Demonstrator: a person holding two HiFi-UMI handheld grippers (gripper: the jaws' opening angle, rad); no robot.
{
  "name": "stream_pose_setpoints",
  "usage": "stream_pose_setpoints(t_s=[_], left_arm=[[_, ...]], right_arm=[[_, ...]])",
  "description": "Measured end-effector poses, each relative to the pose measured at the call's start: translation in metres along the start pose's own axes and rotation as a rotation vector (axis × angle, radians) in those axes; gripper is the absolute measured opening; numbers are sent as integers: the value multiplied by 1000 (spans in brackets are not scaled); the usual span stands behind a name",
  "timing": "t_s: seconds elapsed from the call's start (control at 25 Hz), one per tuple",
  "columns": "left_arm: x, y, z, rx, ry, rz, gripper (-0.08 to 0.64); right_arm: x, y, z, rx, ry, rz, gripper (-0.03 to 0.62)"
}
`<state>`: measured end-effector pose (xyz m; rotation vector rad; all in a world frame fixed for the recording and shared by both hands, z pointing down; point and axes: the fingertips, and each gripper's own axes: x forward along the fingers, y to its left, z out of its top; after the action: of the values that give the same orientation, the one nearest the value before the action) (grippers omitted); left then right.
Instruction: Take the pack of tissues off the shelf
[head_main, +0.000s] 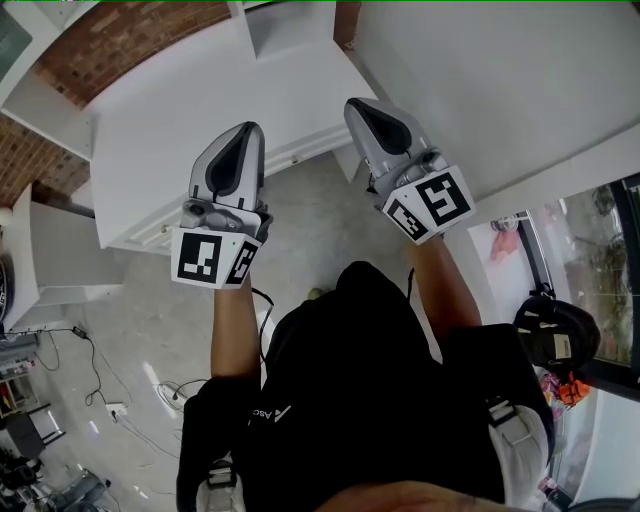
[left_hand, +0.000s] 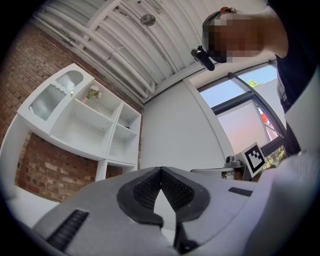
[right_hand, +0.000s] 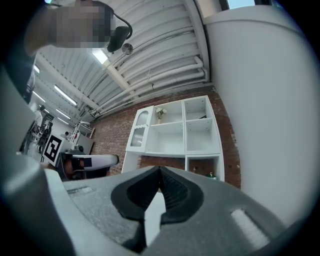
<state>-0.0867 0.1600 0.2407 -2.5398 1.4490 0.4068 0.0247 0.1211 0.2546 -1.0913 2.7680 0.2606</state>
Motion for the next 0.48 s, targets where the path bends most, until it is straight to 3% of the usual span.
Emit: stream_pose_setpoints(t_s=[0.48], left_arm=[[59, 69, -31, 18, 9, 5, -2]], right_arm=[[93, -56, -26, -11, -16, -26, 2]])
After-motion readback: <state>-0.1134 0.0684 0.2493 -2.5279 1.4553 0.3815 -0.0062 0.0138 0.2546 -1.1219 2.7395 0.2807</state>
